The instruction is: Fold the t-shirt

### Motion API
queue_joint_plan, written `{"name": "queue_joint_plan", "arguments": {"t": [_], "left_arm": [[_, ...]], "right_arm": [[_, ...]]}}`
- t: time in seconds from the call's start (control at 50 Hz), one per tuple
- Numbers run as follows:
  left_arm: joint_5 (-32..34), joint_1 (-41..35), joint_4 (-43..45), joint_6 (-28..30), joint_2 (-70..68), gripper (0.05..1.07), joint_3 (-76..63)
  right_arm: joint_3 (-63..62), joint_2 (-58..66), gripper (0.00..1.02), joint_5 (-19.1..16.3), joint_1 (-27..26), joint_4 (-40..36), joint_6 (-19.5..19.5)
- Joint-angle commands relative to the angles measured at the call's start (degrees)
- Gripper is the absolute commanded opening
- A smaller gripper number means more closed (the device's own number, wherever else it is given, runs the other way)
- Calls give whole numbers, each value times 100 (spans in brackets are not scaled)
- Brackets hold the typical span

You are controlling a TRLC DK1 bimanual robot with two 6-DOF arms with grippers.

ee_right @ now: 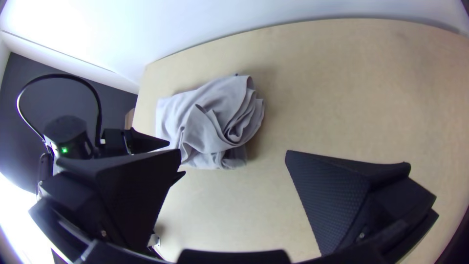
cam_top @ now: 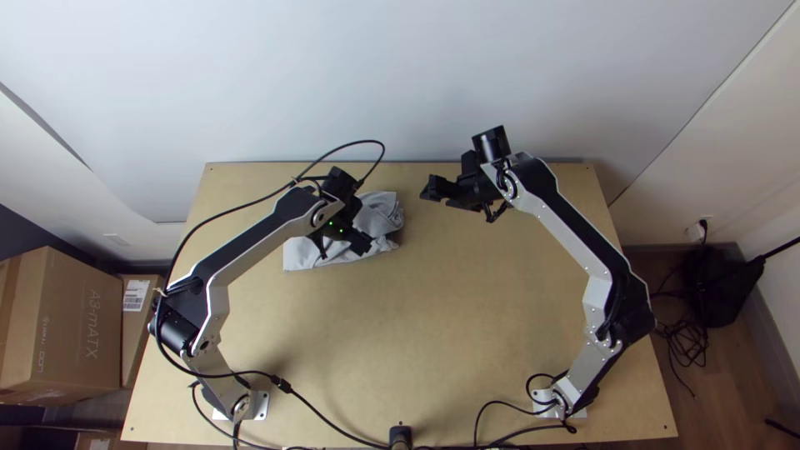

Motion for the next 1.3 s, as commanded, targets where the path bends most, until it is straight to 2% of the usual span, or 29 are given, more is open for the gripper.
{"name": "queue_joint_plan", "arguments": {"t": [0.0, 0.1, 0.28, 0.7, 0.9, 1.0, 1.14, 1.28], "left_arm": [[-4, 337, 146, -207, -379, 103, 221], [-57, 663, 146, -251, -555, 103, 458], [-48, 1366, 182, -269, -1012, 103, 563], [-57, 2561, 199, -207, -1917, 103, 229], [-57, 2860, 190, -128, -2093, 103, 185], [-57, 2948, 190, -120, -2093, 103, 194], [-57, 2965, 190, -137, -2084, 103, 203], [-48, 2965, 190, -172, -2049, 103, 194]], "right_arm": [[787, 578, 98, 16, 70, -419, 116], [1701, 1255, 98, -2, 211, -946, 64], [3125, 2327, 98, -37, 554, -920, -367], [3090, 3311, 98, -37, 1230, 733, -446], [2931, 3540, 98, -46, 1327, 873, -411], [2826, 3549, 98, -55, 1345, 469, -367], [2668, 3469, 98, -151, 1318, -524, -376], [1938, 3039, 98, -257, 1257, -674, -367]]}}
